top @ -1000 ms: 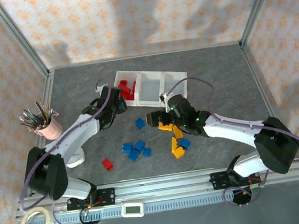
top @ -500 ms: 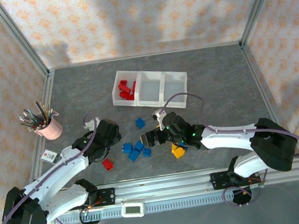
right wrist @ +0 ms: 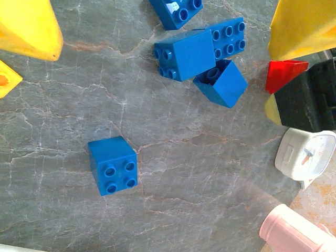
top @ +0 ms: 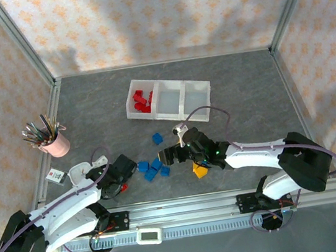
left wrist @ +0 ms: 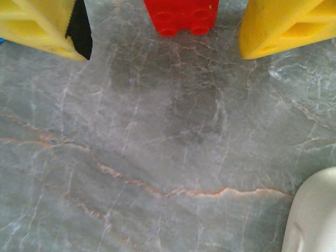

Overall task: Sort the legos into containers by color
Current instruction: Pick up the lego from the bottom-left of the table.

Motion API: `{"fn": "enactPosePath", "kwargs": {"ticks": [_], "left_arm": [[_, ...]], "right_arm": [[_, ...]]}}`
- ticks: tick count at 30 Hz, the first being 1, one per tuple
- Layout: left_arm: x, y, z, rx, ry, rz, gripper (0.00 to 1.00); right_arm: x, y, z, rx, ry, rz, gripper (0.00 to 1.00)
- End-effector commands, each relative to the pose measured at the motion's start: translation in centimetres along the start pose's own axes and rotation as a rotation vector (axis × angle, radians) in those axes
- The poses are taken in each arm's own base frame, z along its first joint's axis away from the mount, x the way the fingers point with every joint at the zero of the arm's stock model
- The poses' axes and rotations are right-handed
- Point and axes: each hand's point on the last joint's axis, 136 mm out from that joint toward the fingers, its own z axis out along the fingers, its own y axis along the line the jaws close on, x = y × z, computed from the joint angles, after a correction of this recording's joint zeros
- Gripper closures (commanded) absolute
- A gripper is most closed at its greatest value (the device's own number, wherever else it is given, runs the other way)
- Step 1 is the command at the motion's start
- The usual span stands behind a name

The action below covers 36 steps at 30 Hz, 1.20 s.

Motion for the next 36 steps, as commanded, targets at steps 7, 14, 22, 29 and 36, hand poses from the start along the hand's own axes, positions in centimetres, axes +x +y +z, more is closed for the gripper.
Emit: {"fn": "enactPosePath", "kwargs": {"ticks": [7, 14, 22, 29, 36], "left_arm": [[1.3, -0.7, 0.1, 0.046, 0.017, -0.008, 0.29], [1.6, -1.5, 0.3, 0.066, 0.019, 0.022, 0.43], [1.4, -1.6, 0.3, 0.050, 0.009, 0.050, 0.59], [0.5, -3.2, -0.9, 0.114, -0.012, 0.051, 0.66], [-2.0, -5.9, -3.6, 0.205, -0.083, 0.046, 0.67]], "right_arm": [[0.2, -0.6, 0.7, 0.034, 0.001, 0.017, 0.00], [0.4, -0.8, 0.9, 0.037, 0.005, 0.029, 0.00], [0.3, -0.6, 1.0, 0.031, 0.003, 0.038, 0.00], [-1.1, 0.0, 0.4, 0.022, -0.033, 0.037, 0.00], [-3.5, -0.5, -0.8, 0.049, -0.083, 0.056, 0.00]]}}
